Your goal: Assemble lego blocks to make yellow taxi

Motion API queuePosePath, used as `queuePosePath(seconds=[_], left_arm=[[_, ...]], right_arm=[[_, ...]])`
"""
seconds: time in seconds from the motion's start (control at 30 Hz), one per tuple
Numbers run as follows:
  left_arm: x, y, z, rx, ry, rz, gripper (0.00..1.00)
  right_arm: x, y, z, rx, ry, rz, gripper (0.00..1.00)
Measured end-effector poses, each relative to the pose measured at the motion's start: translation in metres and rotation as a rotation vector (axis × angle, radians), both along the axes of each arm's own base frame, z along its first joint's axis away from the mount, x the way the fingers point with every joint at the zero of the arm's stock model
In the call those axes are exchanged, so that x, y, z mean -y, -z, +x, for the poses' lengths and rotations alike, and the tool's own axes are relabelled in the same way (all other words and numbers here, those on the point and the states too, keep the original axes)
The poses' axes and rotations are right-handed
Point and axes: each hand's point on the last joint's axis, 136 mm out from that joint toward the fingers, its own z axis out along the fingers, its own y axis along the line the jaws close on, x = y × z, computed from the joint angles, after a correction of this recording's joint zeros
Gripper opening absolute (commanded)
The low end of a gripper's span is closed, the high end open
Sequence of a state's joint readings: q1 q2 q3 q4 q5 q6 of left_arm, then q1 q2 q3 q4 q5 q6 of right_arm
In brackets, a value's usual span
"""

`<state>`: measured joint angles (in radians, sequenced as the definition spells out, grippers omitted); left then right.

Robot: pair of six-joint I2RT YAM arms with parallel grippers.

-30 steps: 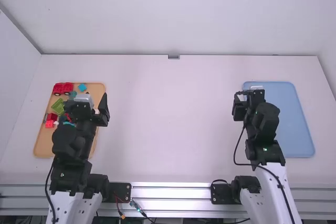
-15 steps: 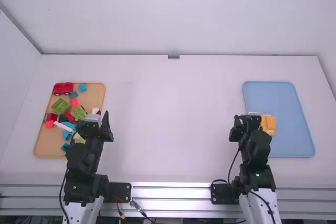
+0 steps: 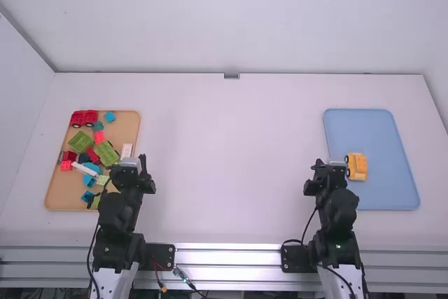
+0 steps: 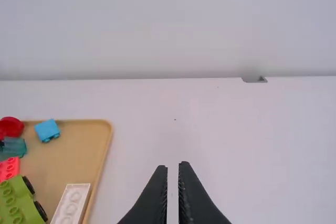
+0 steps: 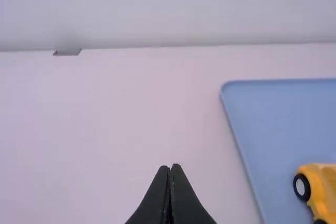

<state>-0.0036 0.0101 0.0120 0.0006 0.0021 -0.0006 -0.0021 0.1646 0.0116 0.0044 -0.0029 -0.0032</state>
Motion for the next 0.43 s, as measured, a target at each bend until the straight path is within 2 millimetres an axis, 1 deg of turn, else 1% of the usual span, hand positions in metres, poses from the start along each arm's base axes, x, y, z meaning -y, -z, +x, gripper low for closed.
queuePosePath(seconds=[0.13,0.43], left_arm=[[0.0,0.0,0.0,0.0,0.0,0.0,0.0],[0.0,0.0,0.0,0.0,0.0,0.0,0.0]], right_arm=[[0.001,-0.011,0.0,0.047,0.003,-0.001,0.0],[0.0,-0.034,-0.003,0.147,0.0,-0.002,0.0]])
